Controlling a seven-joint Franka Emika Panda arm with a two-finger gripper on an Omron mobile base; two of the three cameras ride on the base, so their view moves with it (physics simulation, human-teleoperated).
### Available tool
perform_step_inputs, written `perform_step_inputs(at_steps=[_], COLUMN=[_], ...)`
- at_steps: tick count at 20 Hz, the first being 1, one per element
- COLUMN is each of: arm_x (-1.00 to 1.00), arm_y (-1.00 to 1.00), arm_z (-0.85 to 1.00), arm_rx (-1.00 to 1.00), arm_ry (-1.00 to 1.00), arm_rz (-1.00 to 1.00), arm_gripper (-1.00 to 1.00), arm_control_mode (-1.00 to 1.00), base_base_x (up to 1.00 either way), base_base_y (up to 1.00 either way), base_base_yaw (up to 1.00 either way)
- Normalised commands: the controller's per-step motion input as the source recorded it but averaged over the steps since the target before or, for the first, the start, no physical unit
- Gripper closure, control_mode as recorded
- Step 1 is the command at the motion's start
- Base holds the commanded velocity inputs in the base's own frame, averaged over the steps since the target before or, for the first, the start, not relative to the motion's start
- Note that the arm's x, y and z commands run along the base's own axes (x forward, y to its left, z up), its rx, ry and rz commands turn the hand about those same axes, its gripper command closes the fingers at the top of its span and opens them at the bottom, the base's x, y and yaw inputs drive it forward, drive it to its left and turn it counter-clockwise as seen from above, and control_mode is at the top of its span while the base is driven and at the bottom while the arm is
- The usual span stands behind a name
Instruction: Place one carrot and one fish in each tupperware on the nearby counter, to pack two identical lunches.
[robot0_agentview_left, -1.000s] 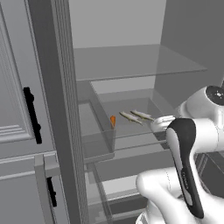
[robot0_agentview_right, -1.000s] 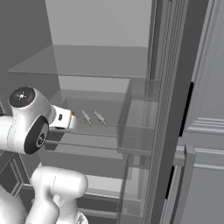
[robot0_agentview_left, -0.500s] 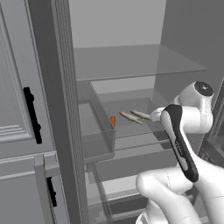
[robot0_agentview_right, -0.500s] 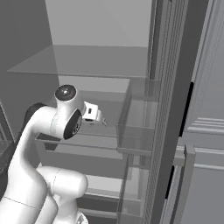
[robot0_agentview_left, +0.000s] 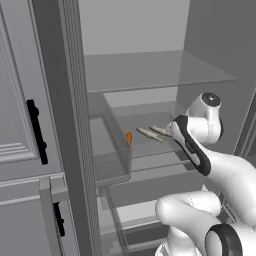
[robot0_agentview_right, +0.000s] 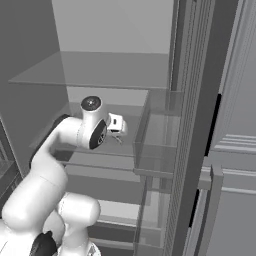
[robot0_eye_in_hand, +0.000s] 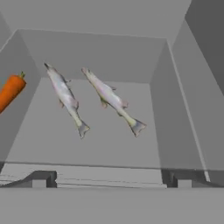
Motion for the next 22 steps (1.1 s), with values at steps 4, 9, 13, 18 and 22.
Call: perform_step_inputs(at_steps=[4, 9, 13, 18, 22], arm_x=[0.73, 0.75, 0.79, 0.69, 0.27], arm_y=[-0.06, -0.15, -0.01, 0.0, 0.03], arm_z=[-0.41, -0.11, -0.25, -0.34, -0.33], arm_rx=[-0.04, 0.0, 0.0, 0.0, -0.03], arm_ry=[0.0, 0.02, 0.04, 0.11, 0.07], arm_rz=[0.01, 0.05, 0.07, 0.08, 0.08], arm_gripper=[-1.0, -1.0, -1.0, -1.0, -1.0], arm_control_mode=[-1.0, -1.0, -1.0, -1.0, -1.0], base_base_x=[0.0, 0.0, 0.0, 0.0, 0.0], base_base_y=[0.0, 0.0, 0.0, 0.0, 0.0], base_base_yaw=[0.0, 0.0, 0.0, 0.0, 0.0])
